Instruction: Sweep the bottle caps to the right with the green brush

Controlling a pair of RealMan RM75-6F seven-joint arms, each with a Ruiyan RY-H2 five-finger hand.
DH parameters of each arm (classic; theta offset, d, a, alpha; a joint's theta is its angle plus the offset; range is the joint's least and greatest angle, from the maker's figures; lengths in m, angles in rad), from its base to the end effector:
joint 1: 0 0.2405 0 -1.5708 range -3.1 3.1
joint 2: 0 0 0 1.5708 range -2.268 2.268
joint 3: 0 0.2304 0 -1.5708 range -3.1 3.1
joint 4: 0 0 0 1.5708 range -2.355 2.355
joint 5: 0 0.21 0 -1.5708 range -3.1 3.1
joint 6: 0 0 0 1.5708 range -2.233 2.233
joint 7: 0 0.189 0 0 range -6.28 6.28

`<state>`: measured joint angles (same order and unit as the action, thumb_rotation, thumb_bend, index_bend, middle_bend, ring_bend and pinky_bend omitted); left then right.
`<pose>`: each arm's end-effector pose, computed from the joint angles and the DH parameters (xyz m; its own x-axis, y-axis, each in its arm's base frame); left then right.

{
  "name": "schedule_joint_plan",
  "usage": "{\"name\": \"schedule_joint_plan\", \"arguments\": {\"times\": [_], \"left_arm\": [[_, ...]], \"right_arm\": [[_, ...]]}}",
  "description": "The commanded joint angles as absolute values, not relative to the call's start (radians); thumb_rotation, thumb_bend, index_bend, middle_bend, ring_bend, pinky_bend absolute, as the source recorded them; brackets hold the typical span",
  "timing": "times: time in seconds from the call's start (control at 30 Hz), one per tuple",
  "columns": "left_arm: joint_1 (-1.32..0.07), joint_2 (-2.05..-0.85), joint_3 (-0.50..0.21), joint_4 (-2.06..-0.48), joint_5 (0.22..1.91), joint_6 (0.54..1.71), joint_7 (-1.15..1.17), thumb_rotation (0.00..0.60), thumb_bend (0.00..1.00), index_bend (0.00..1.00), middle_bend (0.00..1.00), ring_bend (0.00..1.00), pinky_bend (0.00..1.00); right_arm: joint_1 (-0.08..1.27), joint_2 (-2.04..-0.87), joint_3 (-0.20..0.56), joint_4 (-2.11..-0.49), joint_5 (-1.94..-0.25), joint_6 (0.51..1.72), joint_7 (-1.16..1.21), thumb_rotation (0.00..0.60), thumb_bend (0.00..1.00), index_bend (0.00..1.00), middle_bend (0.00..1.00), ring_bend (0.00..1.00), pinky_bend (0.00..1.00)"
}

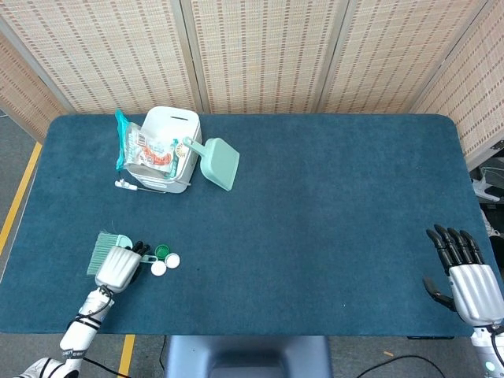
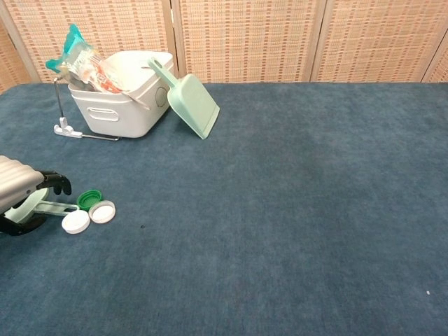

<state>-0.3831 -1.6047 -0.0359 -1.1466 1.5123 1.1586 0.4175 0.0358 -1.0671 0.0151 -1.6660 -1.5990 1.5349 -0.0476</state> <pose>-0.2553 0.2991 -0.0213 0.7613 0.0892 0.6423 0.6289 -0.3428 -0.6978 -0.2746 -0.2020 0.1532 0.4417 -0.0036 0.8972 -0.8955 -0.0627 0.4406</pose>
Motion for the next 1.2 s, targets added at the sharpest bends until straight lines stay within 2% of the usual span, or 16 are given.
{"name": "schedule_joint_plan", "arguments": {"times": [0.03,0.4,0.6,0.97,1.07,1.2], "left_arm": [[-0.388,-1.614,-0.033,-1.131,1.513,1.161,0.415,0.6,0.37,0.32,0.35,0.62,0.76],[-0.406,-1.652,-0.024,-1.052,1.517,1.165,0.397,0.6,0.36,0.36,0.4,0.63,0.77],[-0.414,-1.669,-0.022,-1.015,1.524,1.176,0.381,0.6,0.36,0.43,0.48,0.63,0.77],[-0.417,-1.688,-0.016,-0.97,1.526,1.192,0.369,0.6,0.35,0.5,0.56,0.64,0.78],[-0.415,-1.688,-0.016,-0.97,1.531,1.211,0.358,0.6,0.38,0.56,0.62,0.65,0.79],[-0.409,-1.677,-0.018,-0.988,1.539,1.242,0.34,0.6,0.49,0.63,0.69,0.68,0.8]], "right_arm": [[0.036,-1.067,0.015,-1.666,-1.598,1.534,-0.047,0.6,0.27,0.0,0.01,0.0,0.0],[0.04,-1.067,0.014,-1.668,-1.594,1.521,-0.052,0.6,0.27,0.0,0.01,0.0,0.0],[0.041,-1.067,0.015,-1.669,-1.591,1.516,-0.055,0.6,0.27,0.0,0.01,0.0,0.0],[0.042,-1.066,0.015,-1.67,-1.586,1.511,-0.058,0.6,0.27,0.0,0.01,0.0,0.0],[0.043,-1.067,0.015,-1.67,-1.586,1.509,-0.059,0.6,0.27,0.0,0.01,0.0,0.0],[0.044,-1.068,0.014,-1.67,-1.586,1.505,-0.06,0.6,0.27,0.0,0.01,0.0,0.0]]}}
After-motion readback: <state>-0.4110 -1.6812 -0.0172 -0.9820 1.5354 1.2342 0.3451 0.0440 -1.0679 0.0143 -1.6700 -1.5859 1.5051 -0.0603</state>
